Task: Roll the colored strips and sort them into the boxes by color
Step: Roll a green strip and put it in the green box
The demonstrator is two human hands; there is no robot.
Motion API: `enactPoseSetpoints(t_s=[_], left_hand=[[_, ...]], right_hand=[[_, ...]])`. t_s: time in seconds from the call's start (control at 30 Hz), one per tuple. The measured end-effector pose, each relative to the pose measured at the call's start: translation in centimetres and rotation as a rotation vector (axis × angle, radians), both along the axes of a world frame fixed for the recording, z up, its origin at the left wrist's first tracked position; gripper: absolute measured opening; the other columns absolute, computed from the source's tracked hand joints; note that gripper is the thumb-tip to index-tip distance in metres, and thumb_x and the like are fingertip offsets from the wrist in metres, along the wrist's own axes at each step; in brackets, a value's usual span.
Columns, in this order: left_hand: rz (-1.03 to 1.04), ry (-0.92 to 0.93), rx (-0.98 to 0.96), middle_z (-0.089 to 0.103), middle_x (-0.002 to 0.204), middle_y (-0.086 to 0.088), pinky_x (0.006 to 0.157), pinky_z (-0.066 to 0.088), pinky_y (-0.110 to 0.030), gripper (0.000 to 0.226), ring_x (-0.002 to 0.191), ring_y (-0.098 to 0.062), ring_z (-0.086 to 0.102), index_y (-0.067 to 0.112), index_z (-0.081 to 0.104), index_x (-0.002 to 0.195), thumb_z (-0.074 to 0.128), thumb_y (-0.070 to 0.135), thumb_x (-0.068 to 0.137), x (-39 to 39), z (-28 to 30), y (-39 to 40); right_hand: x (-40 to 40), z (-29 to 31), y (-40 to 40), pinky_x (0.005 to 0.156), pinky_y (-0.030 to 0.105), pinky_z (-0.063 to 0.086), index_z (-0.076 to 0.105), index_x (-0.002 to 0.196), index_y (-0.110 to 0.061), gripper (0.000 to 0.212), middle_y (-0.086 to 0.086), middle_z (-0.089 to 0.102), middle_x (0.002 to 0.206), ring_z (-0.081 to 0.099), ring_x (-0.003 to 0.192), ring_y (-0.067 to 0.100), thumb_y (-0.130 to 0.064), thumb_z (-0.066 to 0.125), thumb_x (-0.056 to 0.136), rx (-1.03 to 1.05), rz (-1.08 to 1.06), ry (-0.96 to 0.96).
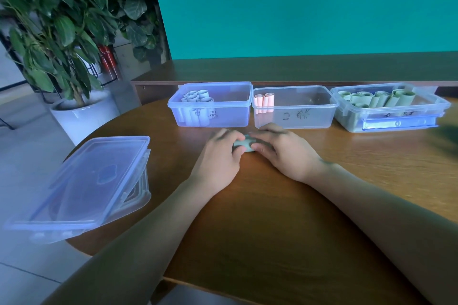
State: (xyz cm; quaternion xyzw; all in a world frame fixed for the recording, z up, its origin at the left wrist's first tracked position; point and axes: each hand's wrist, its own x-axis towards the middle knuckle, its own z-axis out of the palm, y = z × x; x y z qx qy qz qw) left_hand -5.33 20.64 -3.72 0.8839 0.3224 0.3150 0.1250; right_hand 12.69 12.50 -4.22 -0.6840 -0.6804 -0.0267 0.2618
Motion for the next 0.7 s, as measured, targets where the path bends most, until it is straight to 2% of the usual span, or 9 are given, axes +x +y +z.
enactPoseSetpoints(t_s=[0.1, 0.17, 0.27, 0.33, 0.4, 0.57, 0.63, 0.7], left_hand=[[0.024, 0.045, 0.010, 0.059, 0.121, 0.001, 0.097, 0.042, -0.030, 0.026, 0.115, -0.018, 0.053, 0.019, 0.064, 0.125, 0.052, 0.025, 0.102, 0.4, -0.2, 0.5], [0.039, 0.075, 0.023, 0.055, 0.124, -0.002, 0.102, 0.042, -0.033, 0.031, 0.119, -0.020, 0.049, 0.018, 0.062, 0.130, 0.047, 0.026, 0.104, 0.7, -0.3, 0.9], [0.045, 0.084, 0.050, 0.048, 0.127, 0.000, 0.107, 0.042, -0.034, 0.035, 0.122, -0.019, 0.045, 0.017, 0.059, 0.136, 0.049, 0.026, 0.104, 0.9, -0.2, 1.2], [0.021, 0.051, 0.072, 0.050, 0.125, 0.002, 0.103, 0.044, -0.032, 0.032, 0.120, -0.018, 0.046, 0.020, 0.060, 0.132, 0.056, 0.023, 0.101, 1.0, -0.1, 1.3], [0.000, 0.048, 0.088, 0.053, 0.122, 0.004, 0.098, 0.046, -0.032, 0.028, 0.116, -0.017, 0.047, 0.023, 0.061, 0.126, 0.060, 0.021, 0.098, 1.0, -0.1, 1.3], [0.016, 0.093, 0.070, 0.056, 0.131, 0.005, 0.102, 0.044, -0.037, 0.037, 0.119, -0.020, 0.045, 0.025, 0.056, 0.135, 0.060, 0.029, 0.098, 1.4, -0.3, 2.2], [0.024, 0.118, 0.042, 0.056, 0.136, 0.005, 0.105, 0.040, -0.037, 0.043, 0.122, -0.021, 0.043, 0.027, 0.053, 0.140, 0.058, 0.033, 0.098, 1.7, -0.3, 2.6], [0.026, 0.136, 0.009, 0.055, 0.140, 0.006, 0.107, 0.038, -0.039, 0.046, 0.125, -0.022, 0.041, 0.028, 0.050, 0.143, 0.057, 0.037, 0.098, 1.9, -0.3, 3.2]], right_hand=[[0.1, -0.2, 0.5, 0.083, 0.043, 0.055, 0.064, 0.129, -0.026, 0.029, -0.008, 0.060, 0.127, 0.056, 0.086, 0.011, -0.034, 0.060, 0.101, 0.094, 0.022, 0.011], [0.3, -0.2, 0.8, 0.081, 0.040, 0.054, 0.064, 0.127, -0.027, 0.029, -0.009, 0.061, 0.126, 0.048, 0.081, 0.005, -0.035, 0.064, 0.099, 0.089, 0.029, 0.014], [0.4, -0.1, 1.2, 0.082, 0.034, 0.050, 0.058, 0.135, -0.031, 0.038, -0.010, 0.058, 0.133, 0.052, 0.089, 0.007, -0.041, 0.061, 0.099, 0.029, 0.015, 0.001], [0.4, 0.0, 1.5, 0.083, 0.034, 0.050, 0.054, 0.139, -0.035, 0.041, -0.012, 0.056, 0.136, 0.058, 0.104, 0.013, -0.045, 0.057, 0.100, 0.001, 0.004, -0.015], [0.5, 0.1, 1.9, 0.082, 0.035, 0.049, 0.052, 0.140, -0.036, 0.040, -0.013, 0.056, 0.135, 0.059, 0.111, 0.015, -0.046, 0.053, 0.102, -0.017, -0.011, -0.033], [0.3, 0.2, 2.8, 0.077, 0.033, 0.045, 0.046, 0.145, -0.033, 0.045, -0.008, 0.057, 0.135, 0.060, 0.114, 0.021, -0.049, 0.044, 0.103, -0.066, -0.072, -0.099], [0.2, 0.3, 3.0, 0.080, 0.036, 0.049, 0.040, 0.149, -0.031, 0.048, -0.004, 0.059, 0.136, 0.061, 0.114, 0.024, -0.046, 0.045, 0.104, -0.065, -0.079, -0.101], [0.3, 0.4, 3.1, 0.081, 0.039, 0.051, 0.039, 0.148, -0.030, 0.047, -0.002, 0.065, 0.126, 0.063, 0.109, 0.028, -0.043, 0.047, 0.104, -0.061, -0.078, -0.069]])
